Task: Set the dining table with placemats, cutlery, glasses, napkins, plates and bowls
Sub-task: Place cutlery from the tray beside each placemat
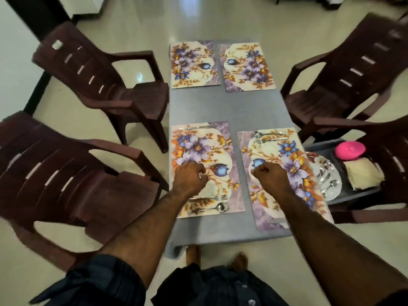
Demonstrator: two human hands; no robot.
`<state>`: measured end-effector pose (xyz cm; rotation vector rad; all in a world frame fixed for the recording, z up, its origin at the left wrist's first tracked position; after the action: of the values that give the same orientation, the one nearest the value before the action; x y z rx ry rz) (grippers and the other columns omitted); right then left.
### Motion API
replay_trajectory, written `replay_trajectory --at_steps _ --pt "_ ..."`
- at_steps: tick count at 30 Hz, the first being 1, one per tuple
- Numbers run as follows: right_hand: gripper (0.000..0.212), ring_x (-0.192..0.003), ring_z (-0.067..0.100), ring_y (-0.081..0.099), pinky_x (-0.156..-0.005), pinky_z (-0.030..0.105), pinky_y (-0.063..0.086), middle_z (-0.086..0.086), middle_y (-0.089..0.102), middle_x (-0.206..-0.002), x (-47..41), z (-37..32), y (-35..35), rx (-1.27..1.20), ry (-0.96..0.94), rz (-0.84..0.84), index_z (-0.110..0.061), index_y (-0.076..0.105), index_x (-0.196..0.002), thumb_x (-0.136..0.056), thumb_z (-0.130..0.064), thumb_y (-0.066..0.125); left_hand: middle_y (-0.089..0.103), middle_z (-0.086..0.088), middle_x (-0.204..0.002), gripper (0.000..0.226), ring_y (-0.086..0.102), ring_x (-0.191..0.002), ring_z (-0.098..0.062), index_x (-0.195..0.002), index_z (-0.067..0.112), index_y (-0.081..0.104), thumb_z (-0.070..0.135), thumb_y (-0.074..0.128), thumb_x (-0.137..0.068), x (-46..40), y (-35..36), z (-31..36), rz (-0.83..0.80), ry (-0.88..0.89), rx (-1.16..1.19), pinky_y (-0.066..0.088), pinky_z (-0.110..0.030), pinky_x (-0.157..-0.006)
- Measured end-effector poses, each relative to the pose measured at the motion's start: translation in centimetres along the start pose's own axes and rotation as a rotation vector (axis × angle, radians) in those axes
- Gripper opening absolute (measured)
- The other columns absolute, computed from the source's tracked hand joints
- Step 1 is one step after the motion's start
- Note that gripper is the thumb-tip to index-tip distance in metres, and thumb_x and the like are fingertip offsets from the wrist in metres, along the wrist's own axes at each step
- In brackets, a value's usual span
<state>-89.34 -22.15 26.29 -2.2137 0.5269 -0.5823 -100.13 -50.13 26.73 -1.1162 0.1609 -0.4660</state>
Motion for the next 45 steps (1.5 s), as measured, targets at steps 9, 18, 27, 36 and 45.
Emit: replay_trajectory --at_steps 9,18,27,36,45 --pt "0.012 -0.085 0.019 0.067 -0.078 0.032 0.051 -0.001 0.071 -0.09 -0.2 11.5 -10.5 -0.05 0.004 0.036 -0.021 0.074 -0.088 -0.082 -0.031 0.078 0.068 -0.003 -0.112 0.033 0.06 -0.111 -0.03 -0.111 0.024 0.073 0.045 0.074 -0.086 -4.5 6.7 18.2 -0.119 0.302 0.058 0.05 -0.04 -0.093" --pt "0.014 -0.084 0.025 0.068 -0.075 0.032 0.052 0.005 0.074 -0.087 -2.4 35.7 -21.5 0.02 0.106 0.008 -0.016 0.073 -0.081 -0.084 -0.03 0.075 0.075 -0.002 -0.104 0.028 0.072 -0.087 -0.021 -0.105 0.02 0.077 0.036 0.072 -0.082 -5.2 22.7 40.2 -0.315 0.239 0.161 0.055 -0.032 -0.08" --pt "0.02 -0.081 0.027 0.069 -0.075 0.036 0.056 0.001 0.073 -0.08 -9.4 47.8 -25.4 0.112 0.167 -0.176 -0.022 0.066 -0.071 -0.081 -0.036 0.076 0.073 0.005 -0.11 0.029 0.066 -0.099 -0.021 -0.105 0.029 0.073 0.051 0.072 -0.085 -8.9 35.7 49.1 -0.587 0.088 0.011 0.057 -0.034 -0.09" --pt "0.028 -0.11 0.025 0.063 -0.093 0.035 0.051 0.0 0.067 -0.113 -21.4 52.3 -14.7 0.22 0.102 -0.362 -0.029 0.071 -0.102 -0.085 -0.052 0.071 0.071 -0.004 -0.124 0.038 0.067 -0.11 -0.029 -0.124 0.022 0.069 0.046 0.066 -0.094 -19.7 50.2 43.5 -0.553 -0.18 -0.155 0.056 -0.04 -0.096" --pt "0.026 -0.108 0.024 0.064 -0.089 0.035 0.054 0.001 0.068 -0.114 -26.8 54.9 -8.4 0.322 0.02 -0.417 -0.027 0.075 -0.107 -0.089 -0.045 0.069 0.072 -0.005 -0.113 0.04 0.068 -0.105 -0.031 -0.117 0.019 0.068 0.049 0.072 -0.091 -25.1 56.5 40.1 -0.4 -0.31 -0.209 0.06 -0.043 -0.089"
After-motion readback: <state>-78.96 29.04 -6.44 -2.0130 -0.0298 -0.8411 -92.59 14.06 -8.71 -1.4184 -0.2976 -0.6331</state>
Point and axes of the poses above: each hand's wrist, its own x-axis away from the middle knuckle, its own y-axis out of the palm, z = x × y, the point moved 7 cm from there along -x, towards the middle knuckle
